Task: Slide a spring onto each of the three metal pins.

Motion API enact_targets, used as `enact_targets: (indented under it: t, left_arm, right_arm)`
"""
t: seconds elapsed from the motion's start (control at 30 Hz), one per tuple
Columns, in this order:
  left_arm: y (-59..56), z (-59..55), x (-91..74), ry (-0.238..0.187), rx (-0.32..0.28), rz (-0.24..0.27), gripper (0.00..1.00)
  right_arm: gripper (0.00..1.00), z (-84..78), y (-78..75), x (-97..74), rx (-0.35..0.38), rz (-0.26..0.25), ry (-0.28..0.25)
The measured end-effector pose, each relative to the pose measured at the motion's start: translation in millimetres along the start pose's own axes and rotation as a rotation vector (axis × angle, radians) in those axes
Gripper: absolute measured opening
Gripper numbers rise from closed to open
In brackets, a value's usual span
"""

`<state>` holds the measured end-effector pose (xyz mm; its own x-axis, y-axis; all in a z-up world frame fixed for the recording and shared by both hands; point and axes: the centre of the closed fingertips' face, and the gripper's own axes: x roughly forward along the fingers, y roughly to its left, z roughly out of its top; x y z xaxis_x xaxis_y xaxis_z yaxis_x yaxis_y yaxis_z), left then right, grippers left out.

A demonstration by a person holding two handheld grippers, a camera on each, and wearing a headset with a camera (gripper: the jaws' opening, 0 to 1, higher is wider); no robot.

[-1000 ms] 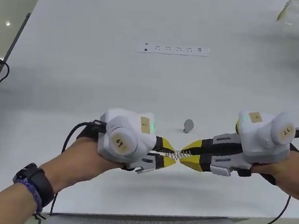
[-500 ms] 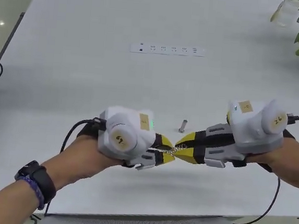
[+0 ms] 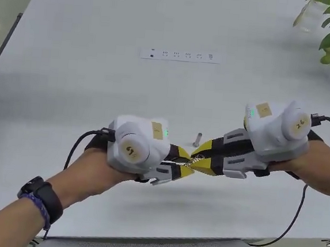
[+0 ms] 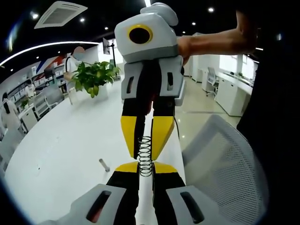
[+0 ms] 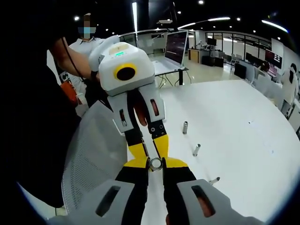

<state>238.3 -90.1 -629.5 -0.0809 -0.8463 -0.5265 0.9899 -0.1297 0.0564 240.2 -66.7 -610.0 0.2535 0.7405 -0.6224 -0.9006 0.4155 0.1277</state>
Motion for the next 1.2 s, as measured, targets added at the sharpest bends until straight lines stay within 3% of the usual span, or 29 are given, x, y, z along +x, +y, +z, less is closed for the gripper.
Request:
enact_targets:
  t: [0.2, 0.47, 0.6, 0.8, 1.2]
  left_arm:
    - [2.5, 5.6, -2.4, -0.02, -0.002, 0.005, 0.02]
    - [1.1, 16.3, -1.9, -0.047, 0.0, -0.003, 0.02]
    - [1.9, 20.9, -2.4, -0.066, -0.011, -0.004, 0.02]
    - [3.7, 22.9, -4.7, -0.082, -0.027, -0.008, 0.01]
    - [2.0, 21.2, -2.9, -0.08, -0.029, -0.023, 0.01]
  right_arm:
    - [0.09, 4.9, 0.3, -4.4, -0.032, 0.005, 0.023]
    - [0.15, 2.2, -2.6, -11.4, -0.151, 0.041, 0.137]
    - [0.15, 5.5, -1.6, -13.8, -0.197, 0.065, 0.163]
    - [0.13, 4.7, 3.7, -14.4, -0.27, 0.107, 0.215]
    - [0.09, 0.1, 2.7, -11.9, -0.344, 0.132, 0.27]
